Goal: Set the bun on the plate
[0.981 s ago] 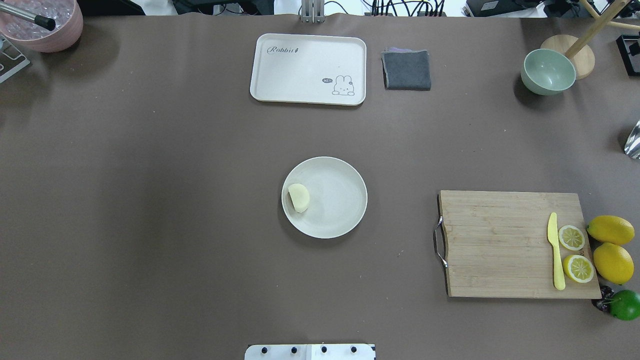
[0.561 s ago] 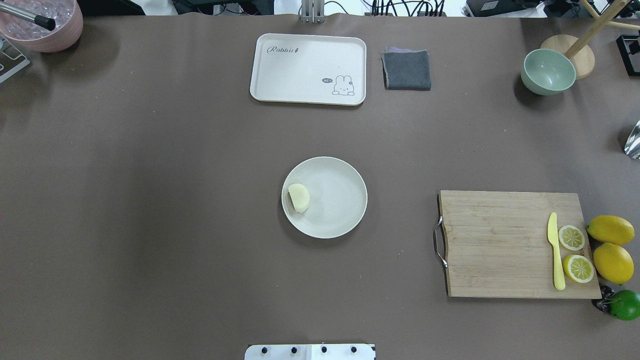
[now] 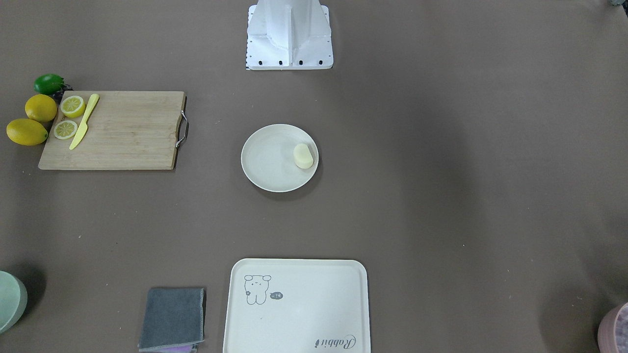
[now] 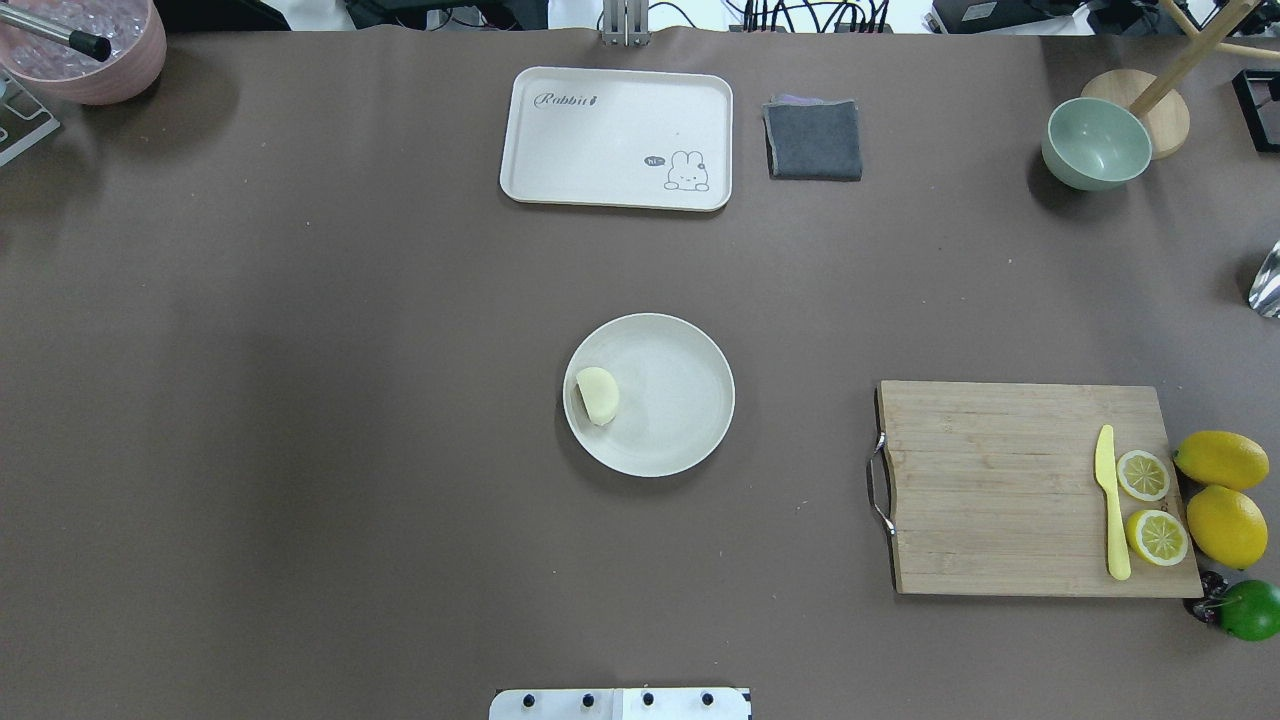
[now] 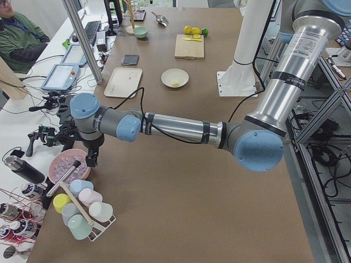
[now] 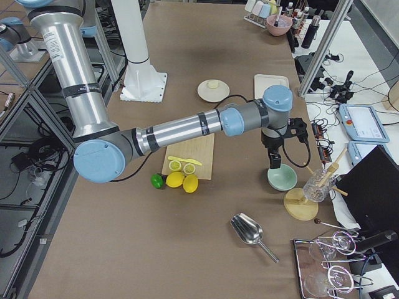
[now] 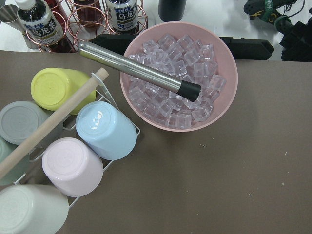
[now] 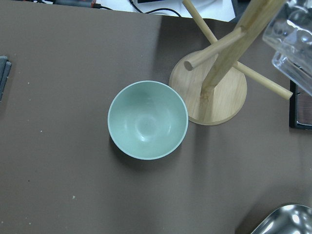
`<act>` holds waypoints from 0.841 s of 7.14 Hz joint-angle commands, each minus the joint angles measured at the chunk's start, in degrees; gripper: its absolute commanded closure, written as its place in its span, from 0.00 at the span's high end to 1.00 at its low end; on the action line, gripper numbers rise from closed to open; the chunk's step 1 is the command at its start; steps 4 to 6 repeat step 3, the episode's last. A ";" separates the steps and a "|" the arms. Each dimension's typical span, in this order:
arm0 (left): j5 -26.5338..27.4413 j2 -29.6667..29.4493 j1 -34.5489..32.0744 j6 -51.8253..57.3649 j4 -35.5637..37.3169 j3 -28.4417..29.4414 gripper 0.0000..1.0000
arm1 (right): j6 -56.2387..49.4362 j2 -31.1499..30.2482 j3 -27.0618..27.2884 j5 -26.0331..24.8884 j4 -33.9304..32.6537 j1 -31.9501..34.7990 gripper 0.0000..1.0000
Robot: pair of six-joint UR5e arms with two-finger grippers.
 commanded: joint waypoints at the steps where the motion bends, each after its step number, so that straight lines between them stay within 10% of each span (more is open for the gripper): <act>1: -0.11 0.42 -0.19 0.01 1.86 -0.42 0.98 | 0.27 -0.22 -0.10 0.03 0.06 0.05 1.00; 6: -0.20 0.42 -0.89 0.01 3.27 -1.74 0.98 | 0.27 -0.31 -0.10 0.03 0.32 0.05 1.00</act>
